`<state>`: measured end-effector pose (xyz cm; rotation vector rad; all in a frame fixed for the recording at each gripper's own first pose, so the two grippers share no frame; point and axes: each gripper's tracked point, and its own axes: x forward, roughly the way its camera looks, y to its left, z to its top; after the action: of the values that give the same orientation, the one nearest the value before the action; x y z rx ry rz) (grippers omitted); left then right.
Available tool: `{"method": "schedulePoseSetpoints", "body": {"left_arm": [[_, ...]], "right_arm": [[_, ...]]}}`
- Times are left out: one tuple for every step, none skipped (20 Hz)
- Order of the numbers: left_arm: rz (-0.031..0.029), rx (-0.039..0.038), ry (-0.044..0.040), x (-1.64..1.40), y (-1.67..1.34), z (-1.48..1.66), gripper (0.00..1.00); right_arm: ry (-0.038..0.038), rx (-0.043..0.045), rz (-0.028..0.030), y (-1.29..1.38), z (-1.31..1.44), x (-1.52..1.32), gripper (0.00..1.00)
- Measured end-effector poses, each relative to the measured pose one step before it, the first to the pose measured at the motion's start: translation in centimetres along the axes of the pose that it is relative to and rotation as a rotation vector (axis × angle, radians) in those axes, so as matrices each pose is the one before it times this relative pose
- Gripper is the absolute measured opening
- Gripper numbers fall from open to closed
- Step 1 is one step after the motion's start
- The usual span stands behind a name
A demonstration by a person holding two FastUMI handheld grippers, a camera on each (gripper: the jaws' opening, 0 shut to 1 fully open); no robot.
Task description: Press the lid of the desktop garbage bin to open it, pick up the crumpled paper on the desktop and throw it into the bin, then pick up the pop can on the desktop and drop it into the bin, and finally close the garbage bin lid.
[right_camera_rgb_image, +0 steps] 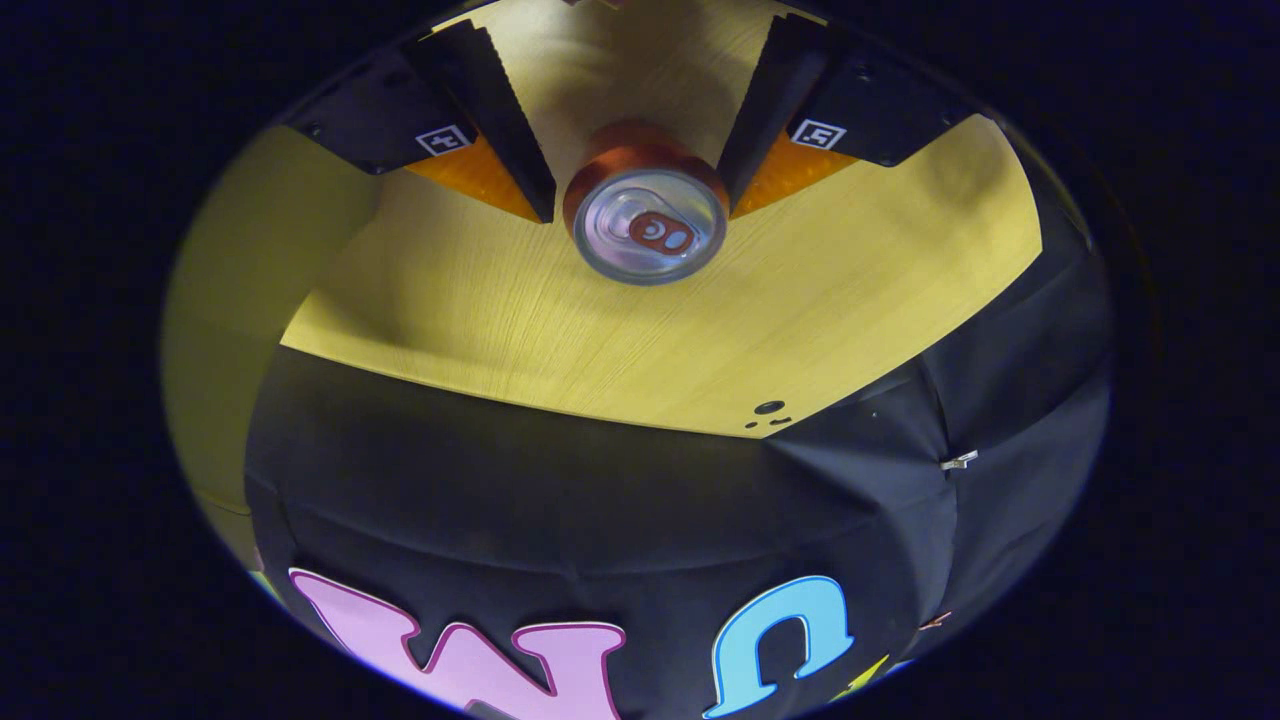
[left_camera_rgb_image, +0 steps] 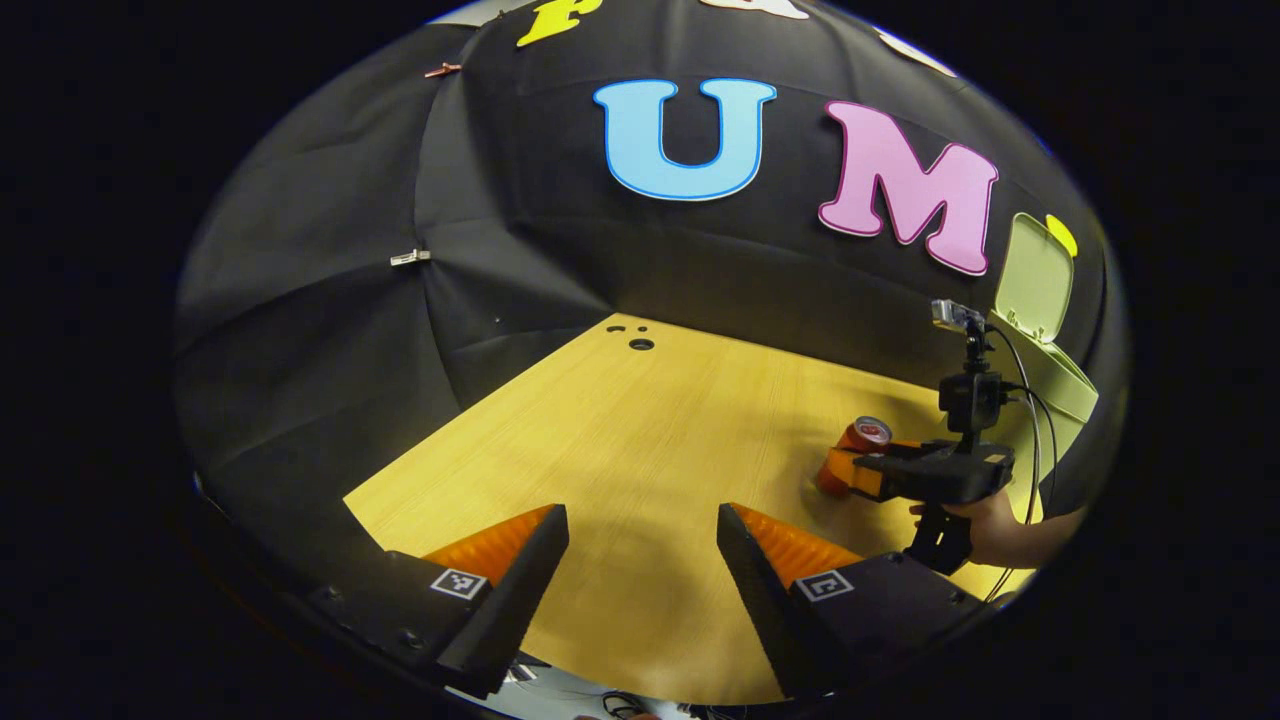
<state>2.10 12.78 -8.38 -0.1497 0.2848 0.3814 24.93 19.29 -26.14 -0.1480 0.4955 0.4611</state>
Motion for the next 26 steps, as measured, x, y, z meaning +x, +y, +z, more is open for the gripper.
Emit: {"method": "schedulePoseSetpoints", "body": {"left_arm": [[-0.00191, -0.00657, 0.00403, -0.027, -0.342, -0.161, 0.96], [-0.0054, -0.00603, 0.00083, -0.081, -0.326, -0.109, 0.96], [-0.00746, -0.00507, 0.00096, -0.056, -0.467, -0.113, 0.96], [-0.0072, -0.00336, 0.00364, 0.018, -0.38, -0.183, 0.96], [-0.0061, -0.00193, 0.00512, -0.036, -0.351, -0.106, 0.96], [-0.00621, -0.00052, 0.00571, -0.139, -0.311, -0.183, 0.96], [-0.00831, -0.00185, 0.00752, -0.206, -0.401, 0.0, 0.96], [-0.01561, -0.00153, -0.00062, -0.338, -0.543, 0.077, 0.96], [-0.0168, 0.00357, -0.0068, -0.417, -0.539, 0.313, 0.96], [-0.01504, 0.00987, -0.00477, -0.275, -0.407, 0.081, 0.96], [-0.01163, 0.01532, -0.00314, -0.235, -0.299, 0.107, 0.96], [-0.00615, 0.0185, -0.0066, -0.425, 0.011, 0.107, 0.96], [-0.0059, 0.01923, -0.00798, -0.213, -0.137, 0.13, 0.96], [-0.00442, 0.01892, -0.00641, -0.348, -0.193, -0.032, 0.96], [-0.00235, 0.01379, -0.00487, -0.332, -0.062, 0.011, 0.96], [-0.00834, 0.00592, -0.00199, -0.37, -0.16, -0.164, 0.96], [-0.0109, -0.00172, -0.0056, -0.489, -0.198, 0.005, 0.96], [-0.01332, -0.00466, -0.00706, -0.46, -0.243, 0.021, 0.96], [-0.0114, -0.00468, -0.00459, -0.475, -0.18, 0.0, 0.96], [-0.01068, -0.00327, -0.00474, -0.472, -0.058, -0.099, 0.96], [-0.01009, -0.00191, -0.00641, -0.429, -0.019, 0.004, 0.96], [-0.00834, -0.00113, -0.00662, -0.458, 0.067, 0.066, 0.96], [-0.00714, -0.00137, -0.00673, -0.461, 0.136, -0.295, 0.96], [-0.00614, -0.00265, -0.00219, -0.423, 0.155, -0.259, 0.96], [-0.00334, -0.00628, -0.00482, -0.301, 0.247, -0.135, 0.96], [-0.00692, -0.01038, -0.00593, -0.581, 0.096, -0.054, 0.96]], "right_arm": [[-0.00146, 0.00113, -0.00208, -0.206, 0.113, 0.143, 0.99], [-0.0017, 0.00573, 0.00495, 0.012, 0.071, 0.185, 0.94], [-0.00002, 0.00537, 0.012, 0.269, -0.034, -0.077, 0.99], [-0.00087, -0.0085, -0.00716, -0.009, 0.037, -0.211, 0.92], [-0.00168, -0.00906, 0.0093, 0.218, 0.04, -0.138, 0.83], [-0.00445, -0.00961, 0.00757, 0.284, 0.204, -0.254, 0.84], [-0.00643, -0.01166, 0.00947, 0.229, 0.341, -0.63, 0.83], [-0.00739, -0.01402, 0.00995, 0.27, 0.424, -0.696, 0.83], [-0.00937, -0.01621, 0.00814, 0.357, 0.455, -0.567, 0.83], [-0.01305, -0.02017, 0.00231, -0.021, 0.675, -0.78, 0.83], [-0.01426, -0.01579, 0.00372, 0.084, 0.748, -0.922, 0.83], [-0.01248, -0.00792, 0.00589, 0.11, 0.775, -0.9, 0.83], [-0.01353, -0.0033, 0.00244, -0.01, 0.828, -0.97, 0.83], [-0.01274, -0.00226, -0.00006, -0.009, 0.869, -0.94, 0.83], [-0.01307, -0.00313, -0.00458, -0.188, 0.818, -0.908, 0.83], [-0.01243, -0.0052, -0.00915, -0.197, 0.85, -0.936, 0.87], [-0.01595, -0.0066, -0.0095, -0.176, 0.942, -1.06, 0.87], [-0.0141, -0.00251, -0.00918, -0.165, 0.91, -0.961, 0.83], [-0.01557, 0.0013, -0.00852, -0.066, 0.872, -1.01, 0.83], [-0.01661, 0.0, -0.00997, -0.123, 1.033, -0.896, 0.83], [-0.01407, 0.00083, -0.0086, 0.007, 0.951, -0.948, 0.83], [-0.00999, -0.00055, -0.00679, 0.006, 0.945, -0.871, 0.83], [-0.00867, 0.00041, -0.00222, 0.131, 0.95, -0.813, 0.83], [-0.0097, -0.00333, -0.00569, 0.003, 1.096, -0.872, 0.83], [-0.01691, -0.00568, -0.00825, -0.102, 1.232, -0.898, 0.83], [-0.02507, -0.00842, -0.00967, -0.176, 1.408, -0.888, 0.83]]}}
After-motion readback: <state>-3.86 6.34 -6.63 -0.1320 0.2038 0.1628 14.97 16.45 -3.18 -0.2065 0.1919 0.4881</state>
